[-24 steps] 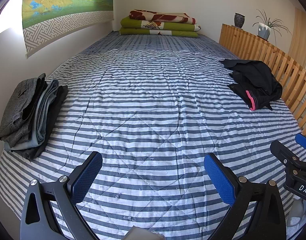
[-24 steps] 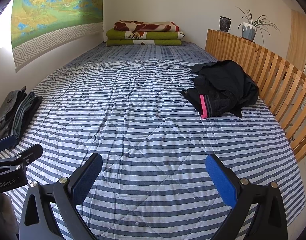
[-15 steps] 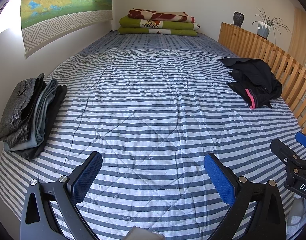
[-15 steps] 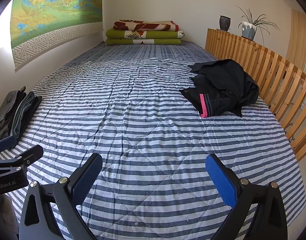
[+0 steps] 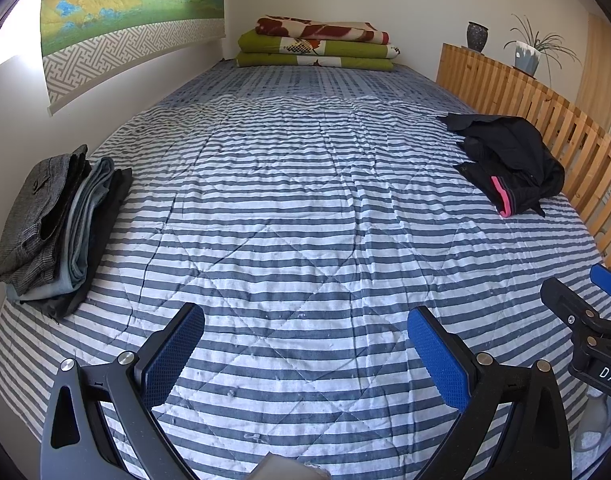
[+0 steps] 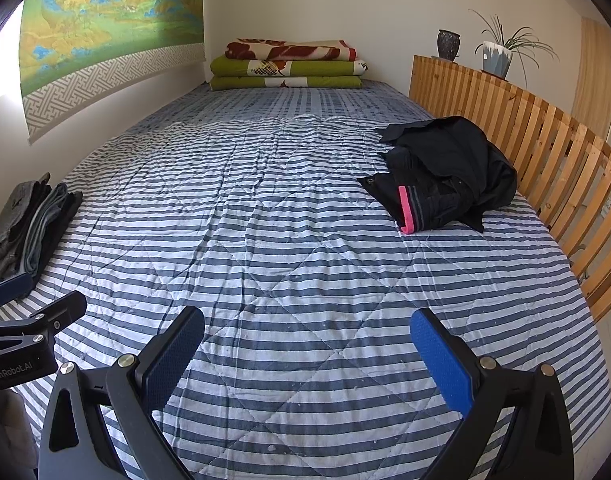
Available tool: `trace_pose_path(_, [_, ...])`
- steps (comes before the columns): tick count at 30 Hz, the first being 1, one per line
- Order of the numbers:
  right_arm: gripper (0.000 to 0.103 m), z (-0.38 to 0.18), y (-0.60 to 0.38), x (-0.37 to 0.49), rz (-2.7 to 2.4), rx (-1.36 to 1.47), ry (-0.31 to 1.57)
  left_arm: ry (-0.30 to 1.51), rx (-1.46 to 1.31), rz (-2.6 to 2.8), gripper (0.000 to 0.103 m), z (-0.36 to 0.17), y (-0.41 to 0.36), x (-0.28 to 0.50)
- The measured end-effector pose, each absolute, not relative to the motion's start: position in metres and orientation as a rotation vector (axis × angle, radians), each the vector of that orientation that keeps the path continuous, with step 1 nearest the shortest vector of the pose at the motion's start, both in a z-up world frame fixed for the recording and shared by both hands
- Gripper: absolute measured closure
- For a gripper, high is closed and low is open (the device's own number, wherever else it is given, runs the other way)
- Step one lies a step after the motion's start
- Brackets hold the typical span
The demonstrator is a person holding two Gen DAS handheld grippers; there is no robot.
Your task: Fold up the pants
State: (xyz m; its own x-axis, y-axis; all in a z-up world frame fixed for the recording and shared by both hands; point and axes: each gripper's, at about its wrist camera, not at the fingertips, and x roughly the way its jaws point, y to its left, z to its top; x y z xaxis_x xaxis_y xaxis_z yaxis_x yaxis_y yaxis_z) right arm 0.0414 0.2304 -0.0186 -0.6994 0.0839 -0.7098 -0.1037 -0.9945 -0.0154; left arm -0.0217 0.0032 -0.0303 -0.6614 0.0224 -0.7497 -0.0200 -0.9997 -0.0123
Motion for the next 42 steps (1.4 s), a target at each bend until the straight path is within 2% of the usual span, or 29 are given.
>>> trace_pose_path(42, [0.002,-0.029,0.236,0.031,2.785,-1.192,0.051,-0.005,-1.331,2.798,0.001,-0.048,0.007,-0.037])
